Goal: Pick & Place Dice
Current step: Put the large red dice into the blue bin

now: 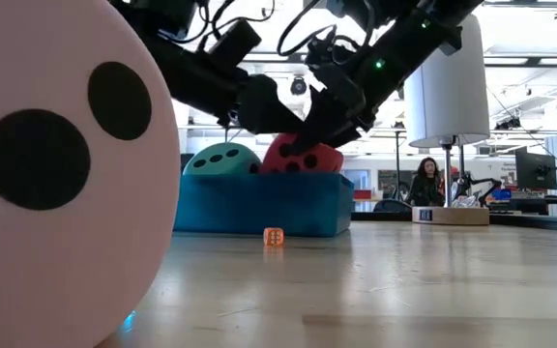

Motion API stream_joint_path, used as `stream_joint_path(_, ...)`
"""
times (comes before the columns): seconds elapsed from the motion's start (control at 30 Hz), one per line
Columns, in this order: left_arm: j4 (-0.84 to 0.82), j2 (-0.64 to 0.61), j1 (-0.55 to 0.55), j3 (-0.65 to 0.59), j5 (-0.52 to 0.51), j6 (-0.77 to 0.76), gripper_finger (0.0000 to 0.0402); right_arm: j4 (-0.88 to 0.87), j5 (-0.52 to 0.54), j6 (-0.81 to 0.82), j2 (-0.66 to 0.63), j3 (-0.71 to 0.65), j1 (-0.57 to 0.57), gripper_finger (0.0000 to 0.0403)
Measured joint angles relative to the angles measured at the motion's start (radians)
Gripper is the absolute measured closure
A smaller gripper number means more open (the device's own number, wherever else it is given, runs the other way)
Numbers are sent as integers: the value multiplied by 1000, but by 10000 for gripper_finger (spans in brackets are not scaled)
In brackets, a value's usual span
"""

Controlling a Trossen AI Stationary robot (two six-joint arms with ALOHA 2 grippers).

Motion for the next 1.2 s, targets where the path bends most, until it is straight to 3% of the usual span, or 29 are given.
stream_joint_path(0.27, -3, 21, 14, 3, -13, -9, 1, -6, 58, -28, 1, -2, 26, 20)
stream_joint_path(0.97, -64, 22, 17, -2, -97, 50, 1, 20, 52, -97, 1, -2, 58, 20)
stream_joint_path(1.2, -73, 24, 23, -3, -119, 50, 2, 57, 96, -138, -2, 2, 90, 20)
